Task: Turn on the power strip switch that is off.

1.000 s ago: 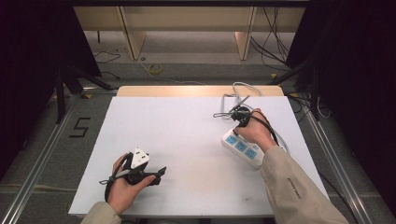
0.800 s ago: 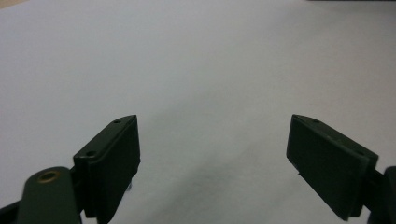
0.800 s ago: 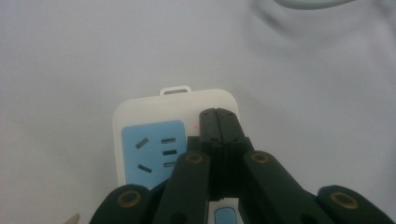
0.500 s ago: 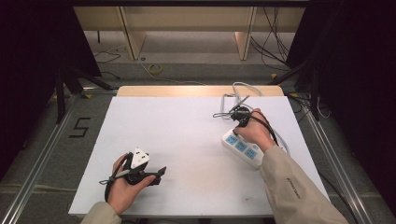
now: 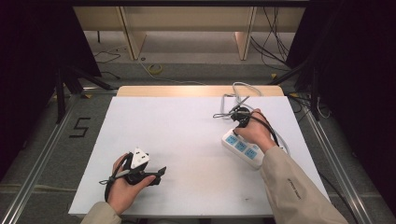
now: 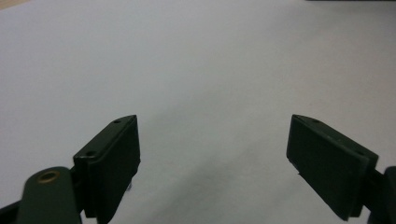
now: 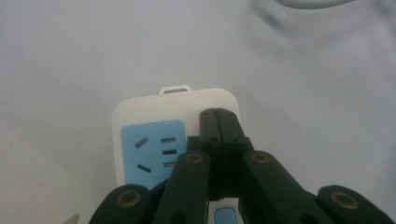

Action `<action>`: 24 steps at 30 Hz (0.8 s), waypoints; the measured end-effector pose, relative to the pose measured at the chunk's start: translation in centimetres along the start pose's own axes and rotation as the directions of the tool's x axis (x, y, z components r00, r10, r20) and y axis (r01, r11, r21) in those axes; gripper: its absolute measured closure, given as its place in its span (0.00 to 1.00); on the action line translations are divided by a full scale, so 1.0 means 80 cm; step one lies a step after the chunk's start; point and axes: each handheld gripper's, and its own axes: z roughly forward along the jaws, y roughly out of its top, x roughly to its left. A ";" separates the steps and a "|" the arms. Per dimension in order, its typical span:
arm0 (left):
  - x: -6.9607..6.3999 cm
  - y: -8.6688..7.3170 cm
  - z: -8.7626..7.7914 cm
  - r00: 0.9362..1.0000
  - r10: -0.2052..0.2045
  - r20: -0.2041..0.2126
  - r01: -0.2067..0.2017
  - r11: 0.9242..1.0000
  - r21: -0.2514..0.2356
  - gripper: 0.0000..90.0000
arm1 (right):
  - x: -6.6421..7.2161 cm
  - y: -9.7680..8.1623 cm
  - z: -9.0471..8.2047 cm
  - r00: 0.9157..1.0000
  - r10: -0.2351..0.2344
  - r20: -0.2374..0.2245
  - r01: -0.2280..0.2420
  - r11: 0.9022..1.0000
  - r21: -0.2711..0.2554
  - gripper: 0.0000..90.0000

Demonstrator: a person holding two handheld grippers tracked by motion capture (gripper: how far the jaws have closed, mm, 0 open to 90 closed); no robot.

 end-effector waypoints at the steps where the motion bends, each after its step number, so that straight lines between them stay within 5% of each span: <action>1: 0.000 0.000 0.000 1.000 -0.002 -0.001 0.002 1.000 0.000 0.19 | 0.000 -0.001 0.000 1.000 0.001 -0.002 -0.001 1.000 -0.004 1.00; 24: 0.001 -0.001 0.000 1.000 -0.002 -0.004 0.002 1.000 0.004 0.19 | -0.009 -0.030 -0.023 0.998 0.039 -0.041 -0.044 0.992 -0.118 0.97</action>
